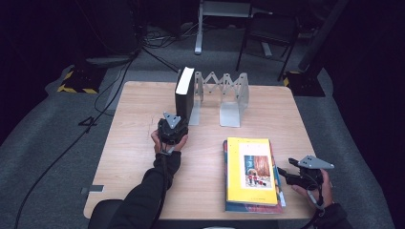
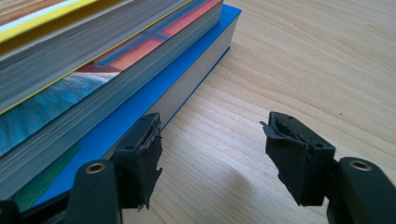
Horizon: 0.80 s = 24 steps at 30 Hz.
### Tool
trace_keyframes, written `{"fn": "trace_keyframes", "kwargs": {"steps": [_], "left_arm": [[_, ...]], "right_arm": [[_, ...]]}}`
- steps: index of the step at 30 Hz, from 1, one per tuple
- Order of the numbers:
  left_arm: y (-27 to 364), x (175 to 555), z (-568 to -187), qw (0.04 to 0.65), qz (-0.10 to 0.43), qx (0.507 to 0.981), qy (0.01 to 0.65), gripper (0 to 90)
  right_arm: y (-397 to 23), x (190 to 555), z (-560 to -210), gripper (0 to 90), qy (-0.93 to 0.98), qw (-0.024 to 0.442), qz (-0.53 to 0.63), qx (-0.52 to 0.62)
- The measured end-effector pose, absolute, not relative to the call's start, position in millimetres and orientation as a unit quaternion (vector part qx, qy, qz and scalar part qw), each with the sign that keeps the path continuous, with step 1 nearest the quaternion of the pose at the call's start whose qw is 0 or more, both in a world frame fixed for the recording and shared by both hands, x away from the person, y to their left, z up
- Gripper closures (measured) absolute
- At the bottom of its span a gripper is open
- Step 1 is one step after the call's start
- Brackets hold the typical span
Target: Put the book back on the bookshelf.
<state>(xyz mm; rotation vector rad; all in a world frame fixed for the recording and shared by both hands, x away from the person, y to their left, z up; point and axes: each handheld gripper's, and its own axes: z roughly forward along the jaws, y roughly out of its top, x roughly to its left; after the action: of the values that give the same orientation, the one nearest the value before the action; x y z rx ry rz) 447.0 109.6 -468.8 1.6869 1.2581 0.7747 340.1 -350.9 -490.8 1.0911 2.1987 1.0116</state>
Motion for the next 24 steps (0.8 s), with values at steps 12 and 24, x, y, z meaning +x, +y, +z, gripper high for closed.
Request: {"fn": "trace_keyframes", "kwargs": {"steps": [12, 24], "left_arm": [[98.6, 464.2, -467.2, 0.42, 0.32, 0.663, 0.531, 53.9], [95.8, 469.2, -467.1, 0.424, 0.318, 0.648, 0.548, 53.6]], "right_arm": [[-350.7, 340.7, -491.9, 36.6, 0.804, 0.239, 0.369, 0.4], [-350.4, 340.7, -492.3, 36.6, 0.805, 0.239, 0.369, 0.398]]}}
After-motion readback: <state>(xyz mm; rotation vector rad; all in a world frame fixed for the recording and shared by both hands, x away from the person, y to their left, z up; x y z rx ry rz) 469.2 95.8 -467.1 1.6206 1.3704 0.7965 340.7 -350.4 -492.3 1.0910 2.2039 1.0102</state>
